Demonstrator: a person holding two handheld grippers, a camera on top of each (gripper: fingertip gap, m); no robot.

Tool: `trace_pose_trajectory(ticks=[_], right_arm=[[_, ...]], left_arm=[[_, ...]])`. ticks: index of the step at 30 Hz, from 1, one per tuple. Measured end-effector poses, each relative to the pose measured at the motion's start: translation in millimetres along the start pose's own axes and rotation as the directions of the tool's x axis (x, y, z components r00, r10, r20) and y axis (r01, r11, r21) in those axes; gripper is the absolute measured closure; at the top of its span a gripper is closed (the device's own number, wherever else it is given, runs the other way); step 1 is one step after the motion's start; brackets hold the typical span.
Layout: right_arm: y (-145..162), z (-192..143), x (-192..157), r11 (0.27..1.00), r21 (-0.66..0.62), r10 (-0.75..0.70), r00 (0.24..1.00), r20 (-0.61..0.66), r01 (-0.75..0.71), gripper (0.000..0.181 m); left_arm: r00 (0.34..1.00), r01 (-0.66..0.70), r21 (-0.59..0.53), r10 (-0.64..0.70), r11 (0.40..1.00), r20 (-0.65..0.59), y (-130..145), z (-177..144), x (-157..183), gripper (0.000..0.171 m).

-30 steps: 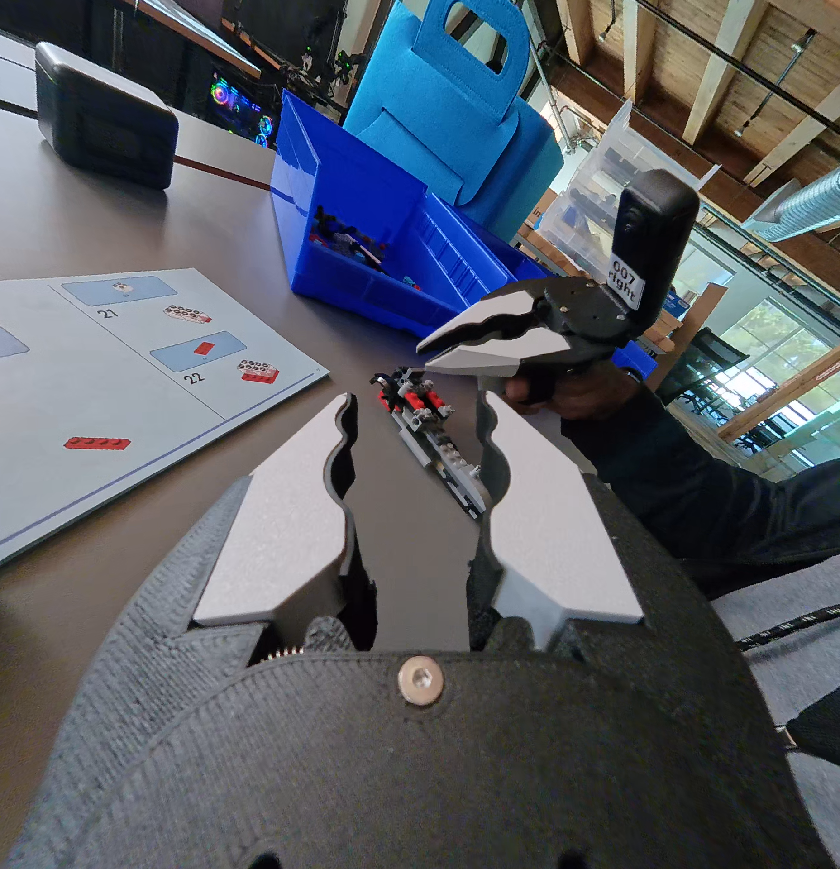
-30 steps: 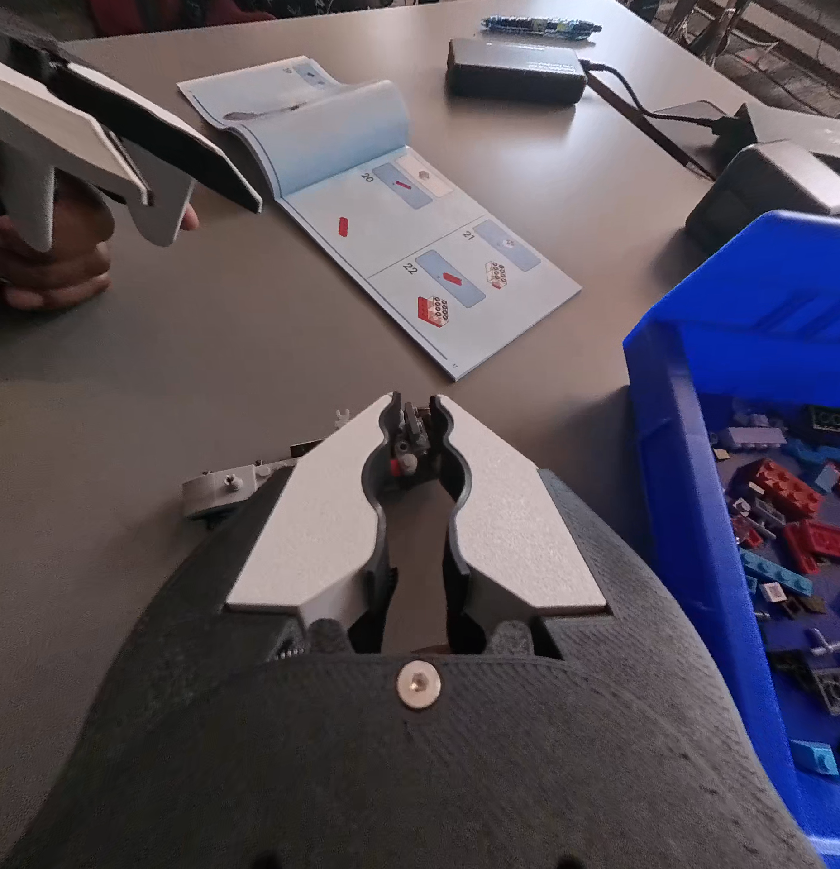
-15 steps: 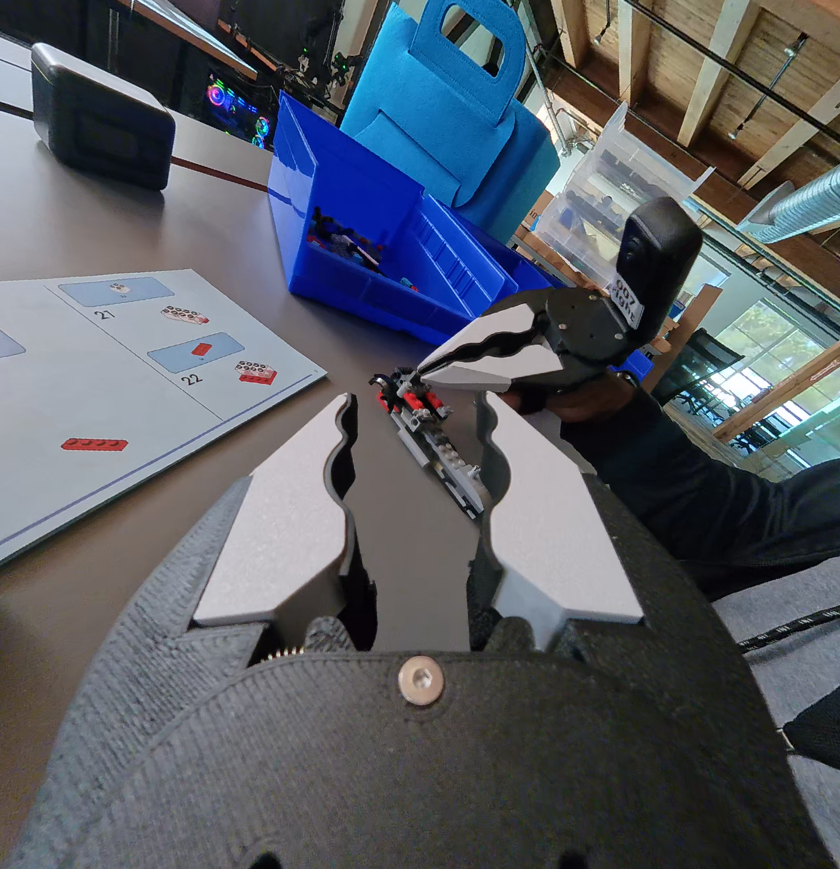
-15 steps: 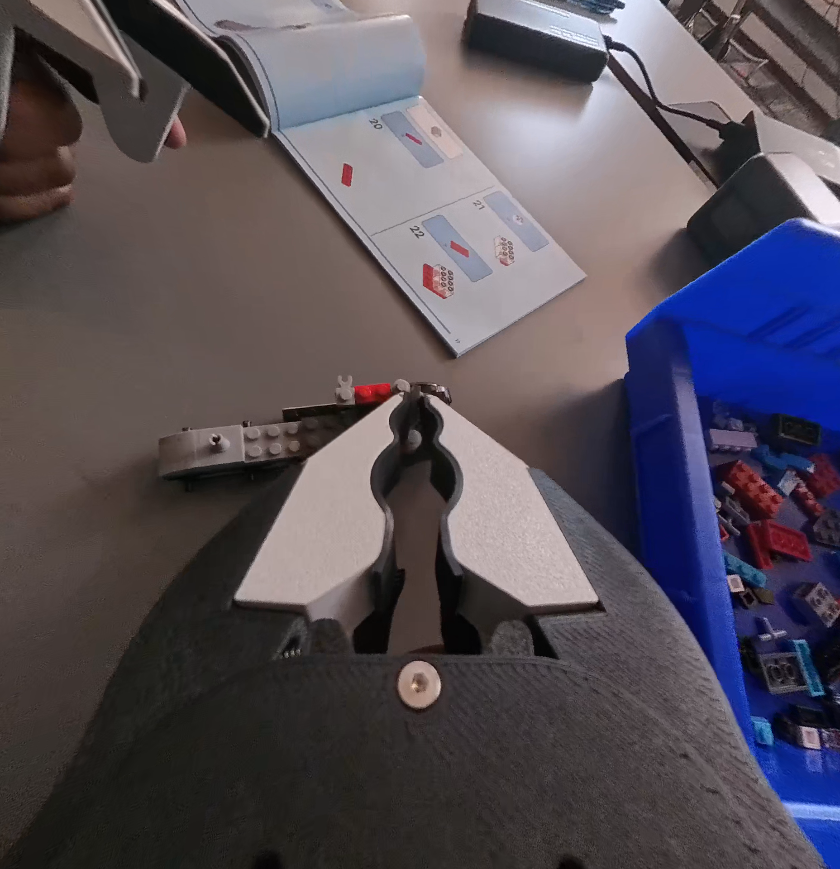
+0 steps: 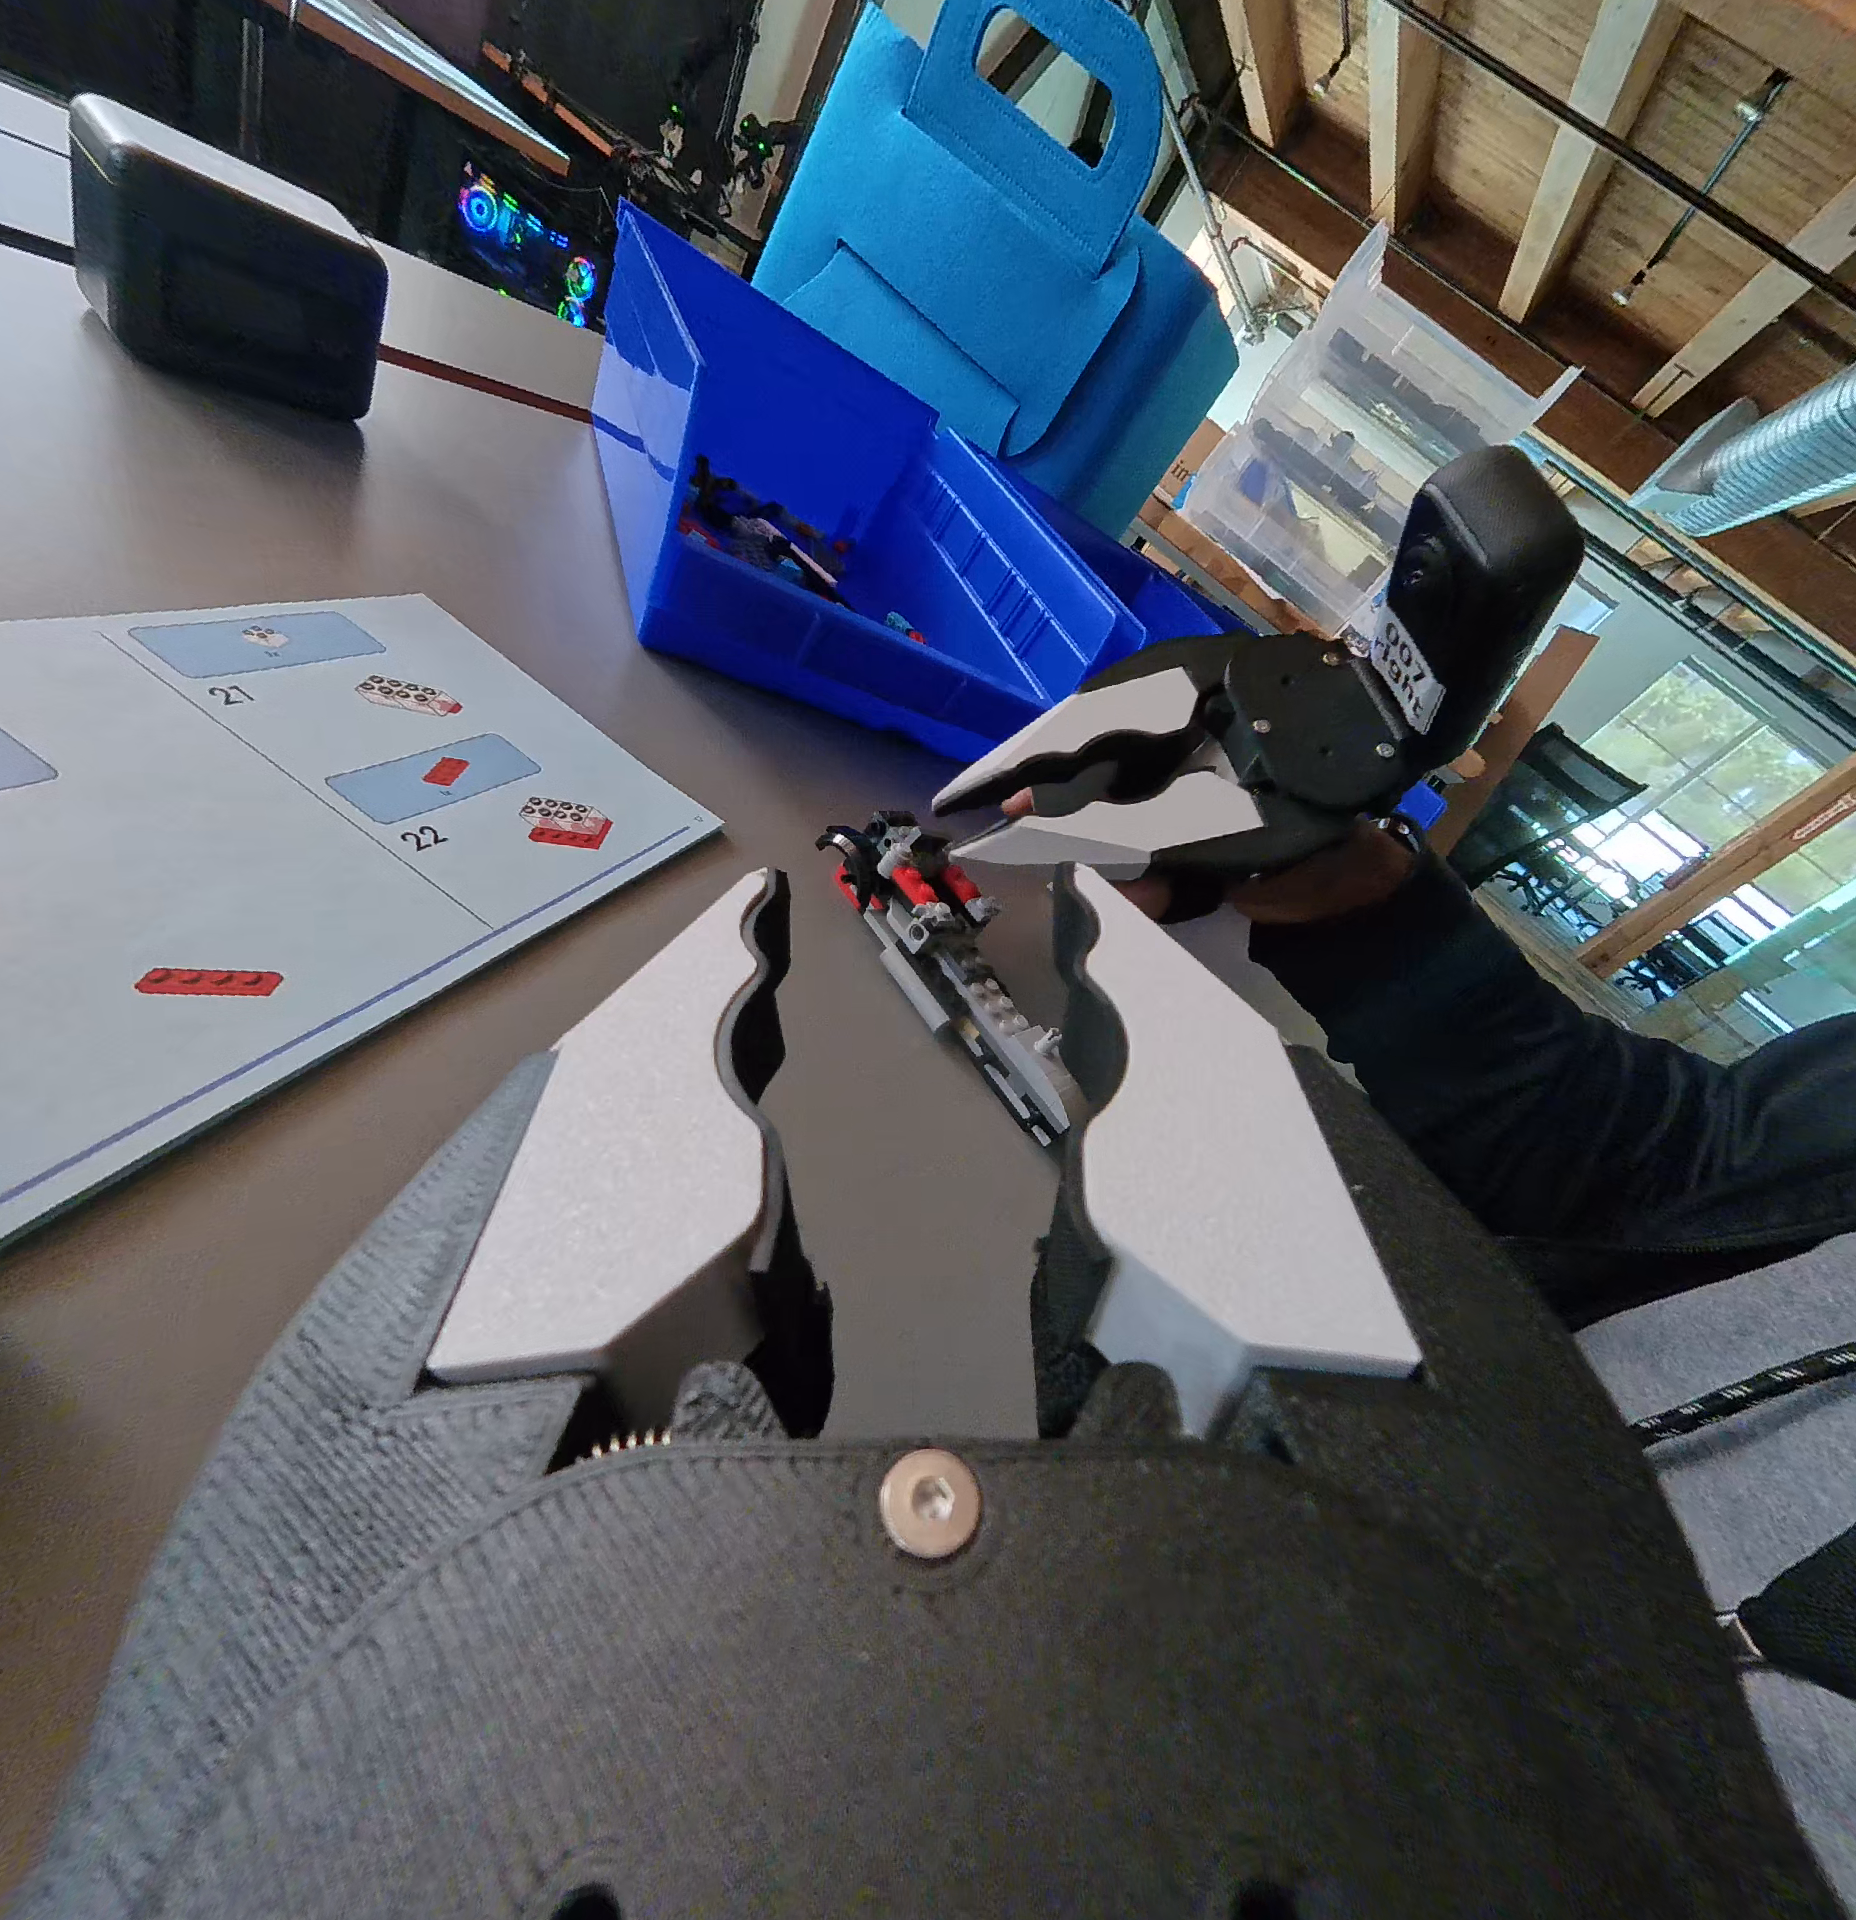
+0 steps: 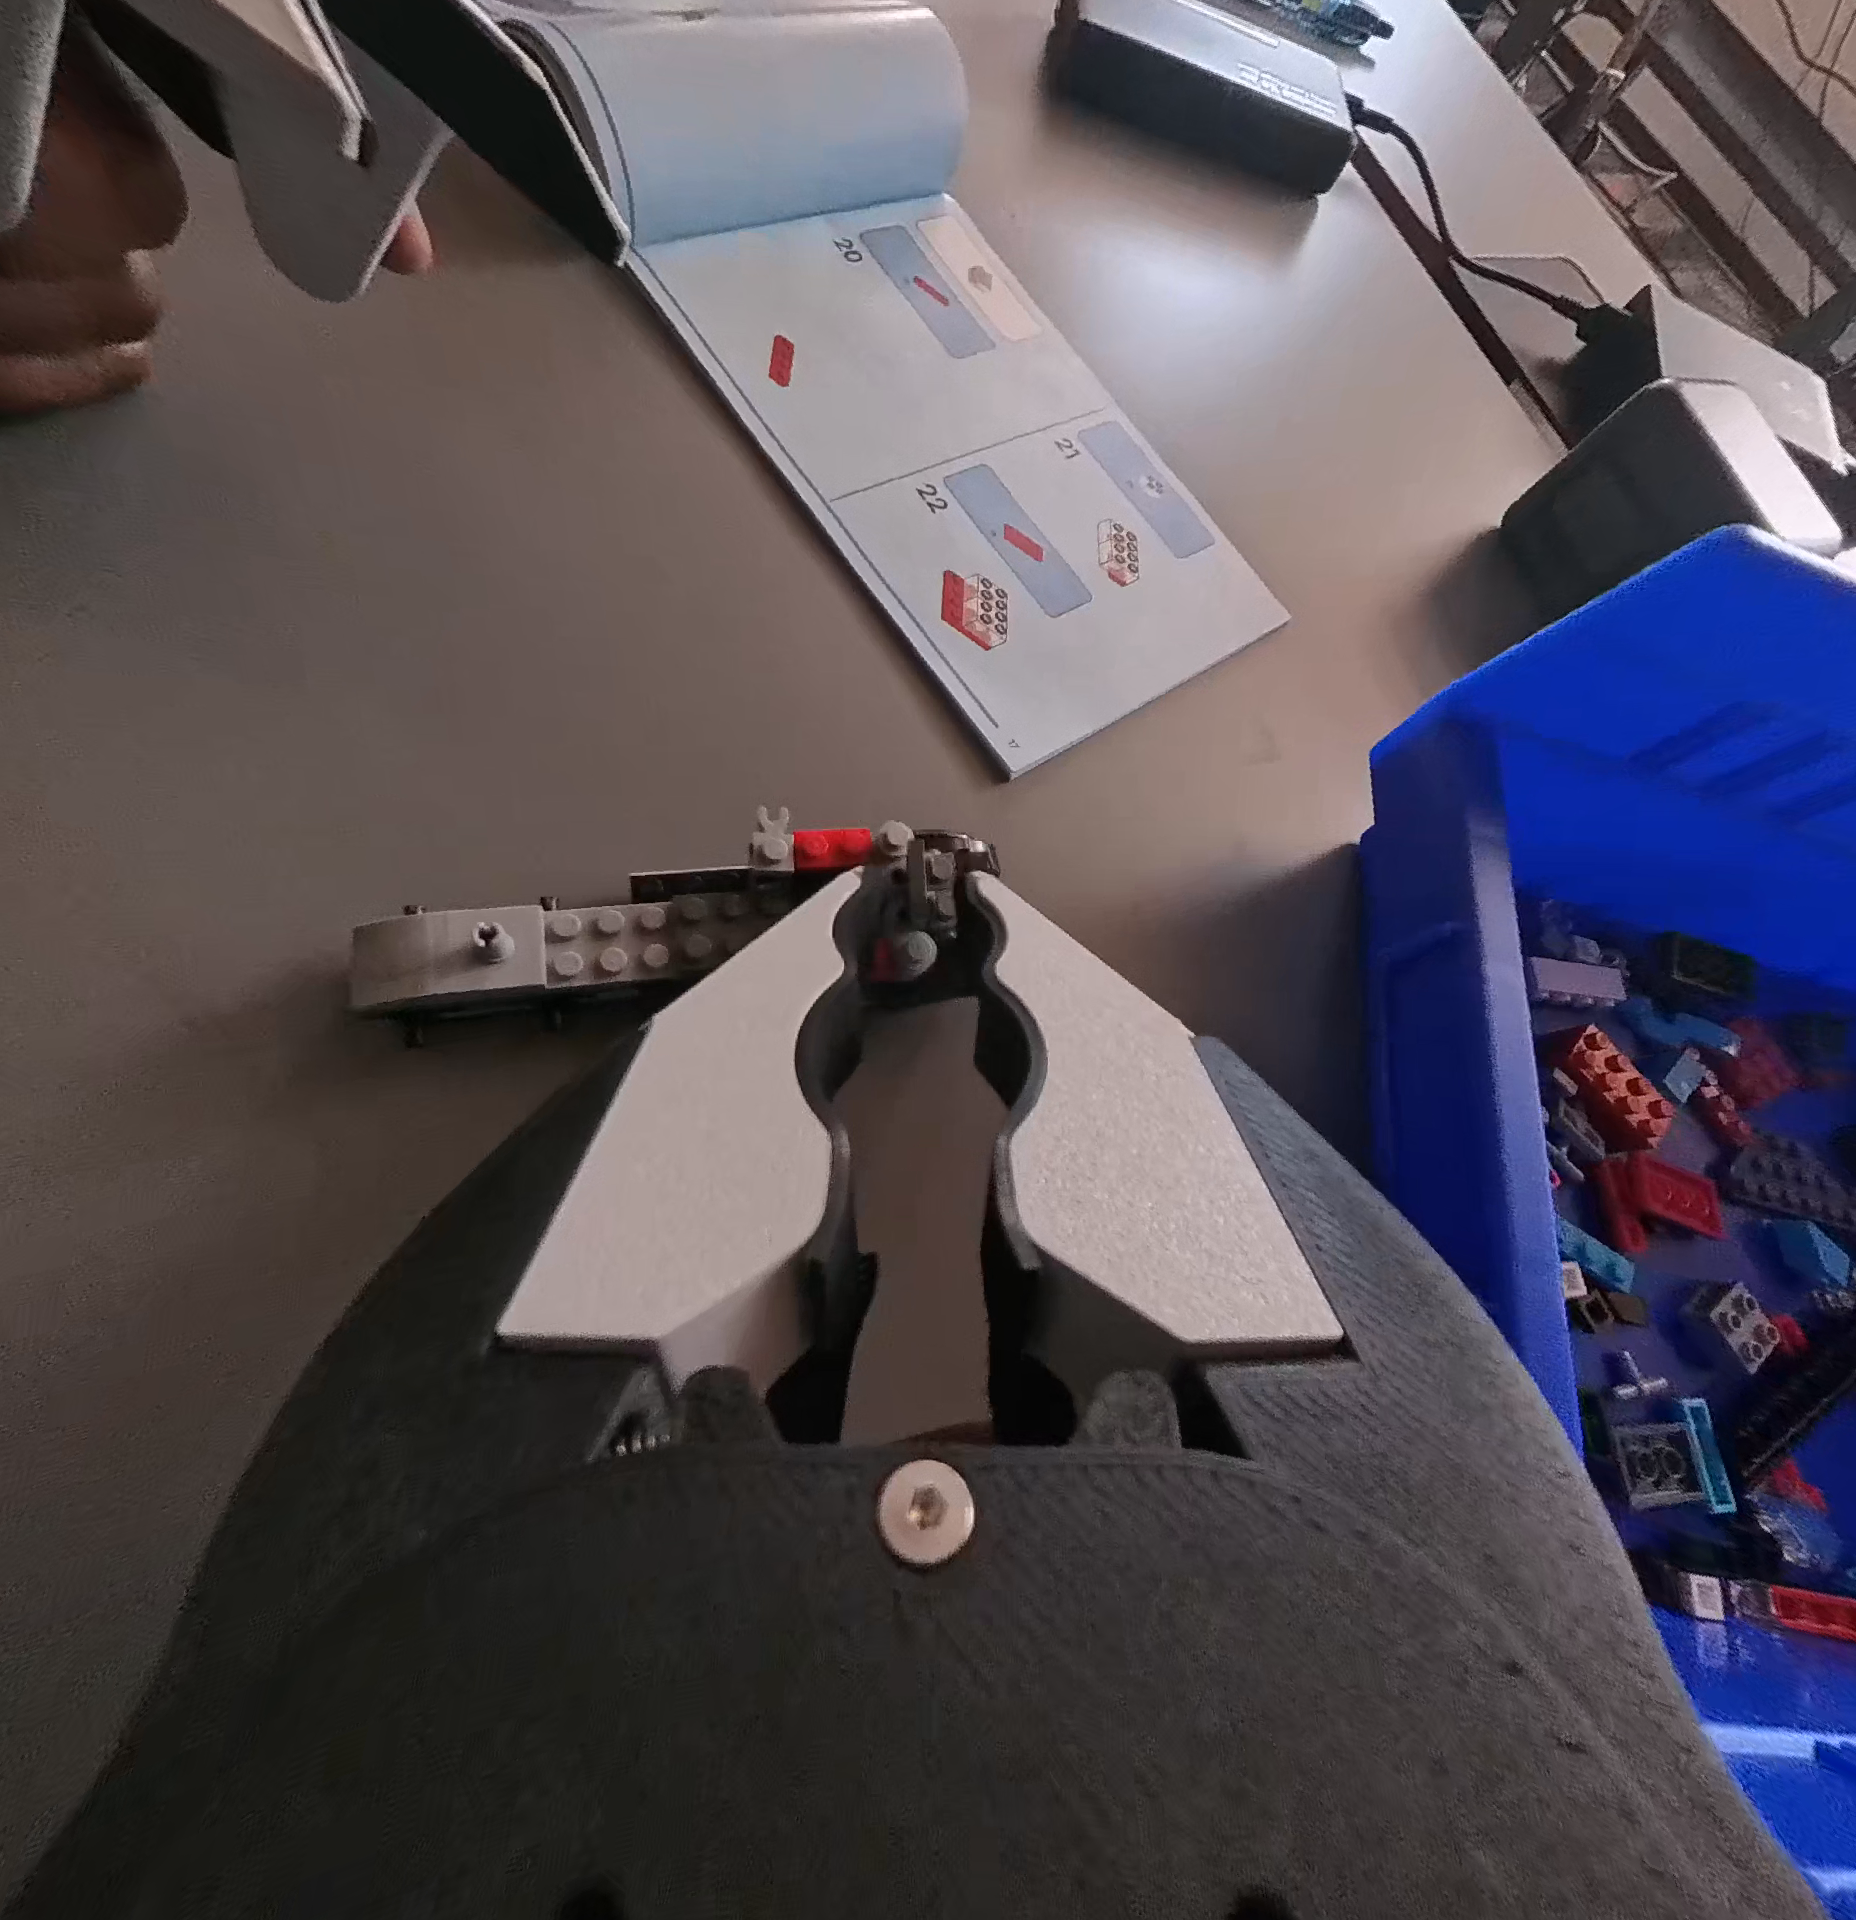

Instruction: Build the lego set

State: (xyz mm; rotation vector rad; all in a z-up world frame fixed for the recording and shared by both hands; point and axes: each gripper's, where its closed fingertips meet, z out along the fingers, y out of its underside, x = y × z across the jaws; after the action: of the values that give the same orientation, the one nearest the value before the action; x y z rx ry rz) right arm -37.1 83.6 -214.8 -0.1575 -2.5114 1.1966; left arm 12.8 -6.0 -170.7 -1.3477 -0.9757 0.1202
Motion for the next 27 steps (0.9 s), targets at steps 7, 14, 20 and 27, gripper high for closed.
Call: trace_pose_trajectory(ticks=[7,14,20,27], right_arm=[[3.3,-8.2,-6.8,0.991,0.016,0.134,0.985,0.113,-0.137,0.139],[19.8,-28.2,-25.0,0.942,-0.024,0.335,0.929,0.160,-0.335,0.133],[23.7,-24.7,-55.9,0.820,-0.068,0.571,0.802,0.173,-0.569,0.136],[12.8,-10.9,-65.9,0.766,-0.053,0.640,0.753,0.151,-0.641,0.137]], left_arm=[[1.000,0.000,-0.019,0.000,1.000,-0.004,2.9,1.0,1.3,0.120],[0.998,-0.019,-0.214,0.032,0.977,0.058,34.7,16.9,3.1,0.120],[0.995,0.024,-0.404,0.017,0.914,0.096,68.9,44.5,13.0,0.114],[0.982,0.038,-0.474,0.056,0.879,0.182,79.7,56.0,8.6,0.112]])
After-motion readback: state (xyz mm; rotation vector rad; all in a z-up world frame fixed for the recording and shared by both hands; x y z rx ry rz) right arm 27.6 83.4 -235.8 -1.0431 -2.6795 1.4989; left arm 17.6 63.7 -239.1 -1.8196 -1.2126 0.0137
